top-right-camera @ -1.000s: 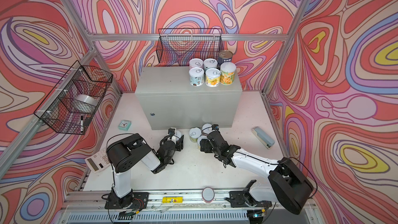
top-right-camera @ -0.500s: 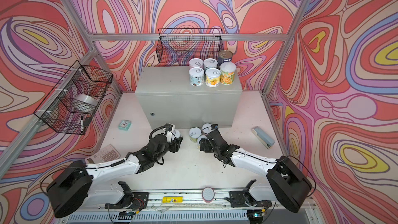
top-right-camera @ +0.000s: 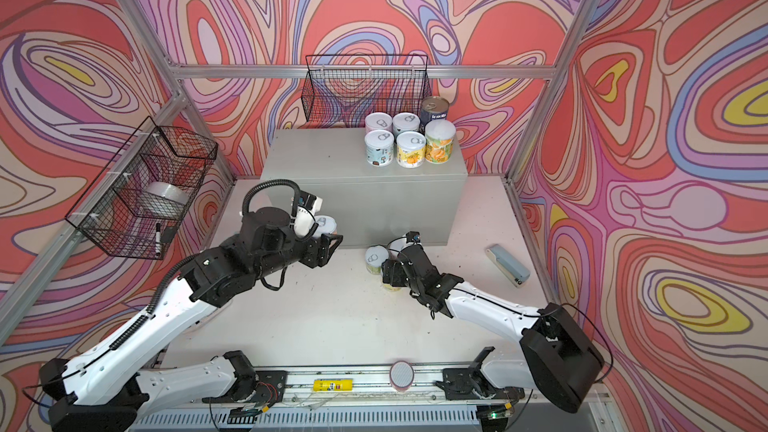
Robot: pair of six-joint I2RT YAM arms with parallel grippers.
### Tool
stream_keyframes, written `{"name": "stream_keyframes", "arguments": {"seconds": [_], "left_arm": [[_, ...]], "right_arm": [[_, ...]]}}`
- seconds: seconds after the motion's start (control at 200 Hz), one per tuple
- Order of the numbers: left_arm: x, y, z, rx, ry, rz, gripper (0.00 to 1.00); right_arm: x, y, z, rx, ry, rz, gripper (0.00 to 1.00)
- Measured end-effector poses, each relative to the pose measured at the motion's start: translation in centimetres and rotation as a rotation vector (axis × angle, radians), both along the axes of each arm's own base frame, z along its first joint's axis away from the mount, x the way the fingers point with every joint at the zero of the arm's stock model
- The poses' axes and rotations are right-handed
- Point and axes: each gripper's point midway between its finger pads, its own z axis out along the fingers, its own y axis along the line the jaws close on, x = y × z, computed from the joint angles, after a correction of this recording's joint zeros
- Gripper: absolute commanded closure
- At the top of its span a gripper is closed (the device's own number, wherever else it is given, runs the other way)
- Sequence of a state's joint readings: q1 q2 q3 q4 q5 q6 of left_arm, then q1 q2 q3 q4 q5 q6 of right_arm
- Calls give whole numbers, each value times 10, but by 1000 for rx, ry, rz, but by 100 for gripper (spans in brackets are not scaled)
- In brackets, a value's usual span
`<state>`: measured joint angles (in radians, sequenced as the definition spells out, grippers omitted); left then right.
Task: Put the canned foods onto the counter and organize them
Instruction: 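Grasp the orange-labelled can with the left gripper while right gripper holds beside cluster, then lift the orange-labelled can with the left gripper up onto the cabinet top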
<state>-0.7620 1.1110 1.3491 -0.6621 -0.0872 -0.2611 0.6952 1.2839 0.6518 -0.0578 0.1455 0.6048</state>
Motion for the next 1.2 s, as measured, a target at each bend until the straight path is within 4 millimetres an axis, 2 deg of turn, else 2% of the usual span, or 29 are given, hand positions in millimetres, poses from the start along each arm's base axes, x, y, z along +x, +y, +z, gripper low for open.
{"name": "stream_keyframes", "arguments": {"seconds": [0.095, 0.255, 0.33, 0.396, 0.546, 0.676, 0.836, 0.976, 1.197], "left_arm": [[5, 13, 34, -9, -21, 24, 100], [21, 34, 88, 1, -94, 77, 100], [32, 39, 105, 9, -130, 93, 100], [43, 43, 113, 8, -142, 100, 100], [78, 44, 107, 13, -108, 115, 100], [106, 31, 85, 35, -57, 95, 100], [124, 19, 62, 56, -10, 80, 100], [134, 15, 63, 45, -29, 82, 100], [151, 10, 73, 10, -100, 95, 100]], "right_arm": [[1, -1, 8, 2, -22, -4, 10], [1, -3, 8, -5, -25, -10, 10], [1, -5, 8, -9, -23, -12, 10], [1, -5, 9, -7, -25, -13, 10], [0, -7, 16, 0, -35, -21, 10], [2, -8, 28, -5, -43, -33, 10], [5, -11, 49, 1, -71, -51, 10], [3, -15, 61, 6, -89, -61, 10], [0, -22, 65, -5, -94, -77, 10]]}}
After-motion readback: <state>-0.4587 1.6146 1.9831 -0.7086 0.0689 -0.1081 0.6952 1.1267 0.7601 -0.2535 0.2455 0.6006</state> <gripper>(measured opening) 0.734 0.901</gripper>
